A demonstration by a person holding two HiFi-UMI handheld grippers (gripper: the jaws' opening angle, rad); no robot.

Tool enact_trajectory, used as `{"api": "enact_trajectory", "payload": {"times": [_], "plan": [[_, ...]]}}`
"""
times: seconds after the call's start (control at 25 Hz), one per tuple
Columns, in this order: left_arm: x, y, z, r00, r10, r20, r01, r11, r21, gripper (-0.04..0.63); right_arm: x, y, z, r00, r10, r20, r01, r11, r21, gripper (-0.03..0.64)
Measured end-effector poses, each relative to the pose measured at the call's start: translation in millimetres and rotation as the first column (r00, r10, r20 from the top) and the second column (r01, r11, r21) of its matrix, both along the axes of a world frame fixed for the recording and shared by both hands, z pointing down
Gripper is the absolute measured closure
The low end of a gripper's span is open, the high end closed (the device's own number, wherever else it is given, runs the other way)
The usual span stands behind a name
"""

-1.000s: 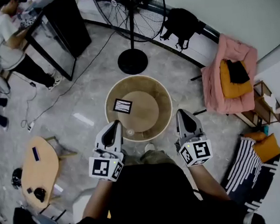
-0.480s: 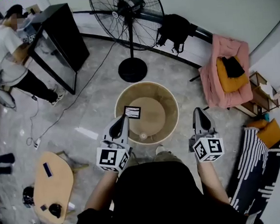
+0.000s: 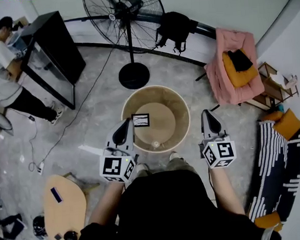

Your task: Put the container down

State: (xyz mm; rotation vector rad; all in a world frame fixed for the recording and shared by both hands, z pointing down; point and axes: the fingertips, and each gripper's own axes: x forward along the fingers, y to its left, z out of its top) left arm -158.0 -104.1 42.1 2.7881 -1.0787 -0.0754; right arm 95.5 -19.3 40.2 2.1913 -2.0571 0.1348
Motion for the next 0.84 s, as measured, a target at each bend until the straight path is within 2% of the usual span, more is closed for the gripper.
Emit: {"api": "enact_trajectory", "payload": {"times": [0.4,0.84], "plan": [[-11,-3,12,0.999,0.030,0.045,-0.030,1.000,-0.001,0.575,-27,4,10,1.000,0.010,-0.022,-0.009,1.000,0.005,0.595],[-25,5,13,0.999,0.034,0.026,-0.034,0.999,-0.001,0.575,-50,3,4,0.999,-0.015,-0.047,0.017,0.999,0.036,0.595]]}}
